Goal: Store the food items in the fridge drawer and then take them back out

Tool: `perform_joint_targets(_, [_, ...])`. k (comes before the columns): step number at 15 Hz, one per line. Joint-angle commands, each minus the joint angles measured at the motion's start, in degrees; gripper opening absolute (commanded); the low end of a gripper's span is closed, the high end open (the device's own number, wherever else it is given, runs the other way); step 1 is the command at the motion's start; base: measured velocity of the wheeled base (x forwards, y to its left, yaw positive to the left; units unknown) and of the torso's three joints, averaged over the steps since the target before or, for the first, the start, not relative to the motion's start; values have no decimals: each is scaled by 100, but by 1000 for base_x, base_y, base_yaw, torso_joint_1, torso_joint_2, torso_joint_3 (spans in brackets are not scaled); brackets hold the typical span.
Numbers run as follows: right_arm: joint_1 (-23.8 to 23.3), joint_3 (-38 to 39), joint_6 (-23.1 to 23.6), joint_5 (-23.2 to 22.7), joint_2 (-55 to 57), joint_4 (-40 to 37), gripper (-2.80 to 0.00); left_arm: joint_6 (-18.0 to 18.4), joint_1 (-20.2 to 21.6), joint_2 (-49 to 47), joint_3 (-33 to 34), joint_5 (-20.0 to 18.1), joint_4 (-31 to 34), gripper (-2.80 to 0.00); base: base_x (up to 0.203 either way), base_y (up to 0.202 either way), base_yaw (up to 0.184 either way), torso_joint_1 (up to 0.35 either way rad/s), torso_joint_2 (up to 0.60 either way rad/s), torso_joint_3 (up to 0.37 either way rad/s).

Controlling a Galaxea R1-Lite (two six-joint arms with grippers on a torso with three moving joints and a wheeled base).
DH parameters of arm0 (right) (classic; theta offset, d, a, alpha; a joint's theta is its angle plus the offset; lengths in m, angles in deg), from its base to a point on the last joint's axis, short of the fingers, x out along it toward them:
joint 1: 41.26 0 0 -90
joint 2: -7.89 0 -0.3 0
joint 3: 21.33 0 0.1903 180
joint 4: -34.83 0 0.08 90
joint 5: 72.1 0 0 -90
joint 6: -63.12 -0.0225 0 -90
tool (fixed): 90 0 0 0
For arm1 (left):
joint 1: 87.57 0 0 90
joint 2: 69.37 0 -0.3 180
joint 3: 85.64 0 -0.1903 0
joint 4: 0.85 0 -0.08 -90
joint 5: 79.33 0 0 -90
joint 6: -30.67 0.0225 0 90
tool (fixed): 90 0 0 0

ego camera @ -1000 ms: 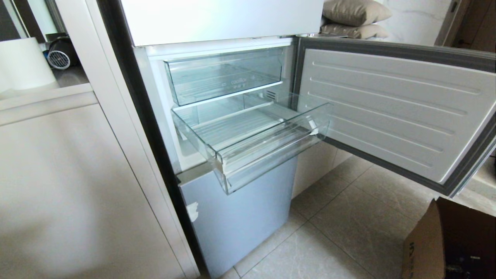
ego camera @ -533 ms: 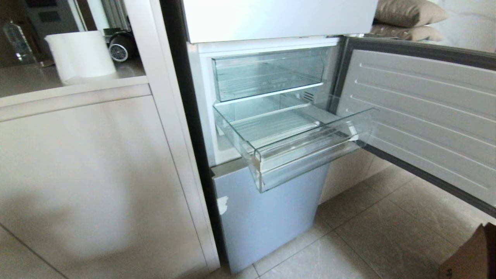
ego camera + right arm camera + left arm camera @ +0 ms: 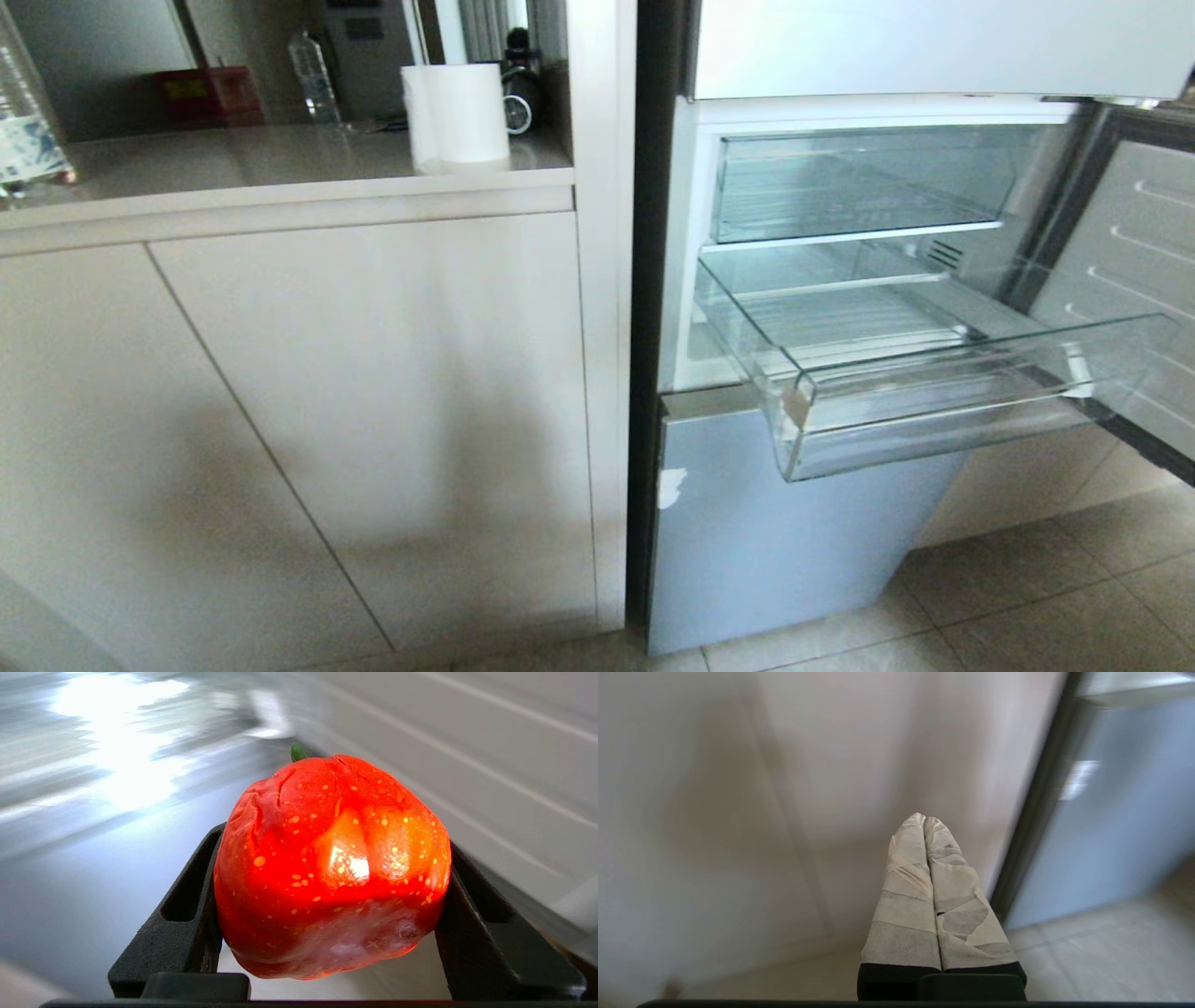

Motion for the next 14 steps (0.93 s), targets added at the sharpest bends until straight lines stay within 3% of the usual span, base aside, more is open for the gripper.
perform_joint_targets(1, [62, 13, 22, -27, 19, 27, -280, -2, 4, -9, 0, 5, 5, -280, 4, -12, 175, 5, 2, 2])
perform_joint_targets(5, [508, -402, -30, -155, 338, 108, -280, -3, 4, -9, 0, 3, -1, -280, 2, -3, 119, 4, 0, 3])
perform_joint_targets(8, [1440, -1219, -205, -174, 1091, 98, -280, 6, 4, -9, 0, -2, -3, -280, 0, 0, 0, 0, 0, 0])
perform_joint_targets(10, [2233, -1808, -276, 210, 1769, 66, -280, -3, 4, -9, 0, 3, -3, -280, 0, 0, 0, 0, 0, 0])
perform_joint_targets(12, [3073, -2342, -379, 909, 2510, 56, -280, -3, 4, -9, 0, 6, -3, -280, 0, 0, 0, 0, 0, 0])
perform_joint_targets(14, [3513, -2896, -442, 1380, 3254, 54, -280, -2, 4, -9, 0, -2, -3, -280, 0, 0, 0, 0, 0, 0])
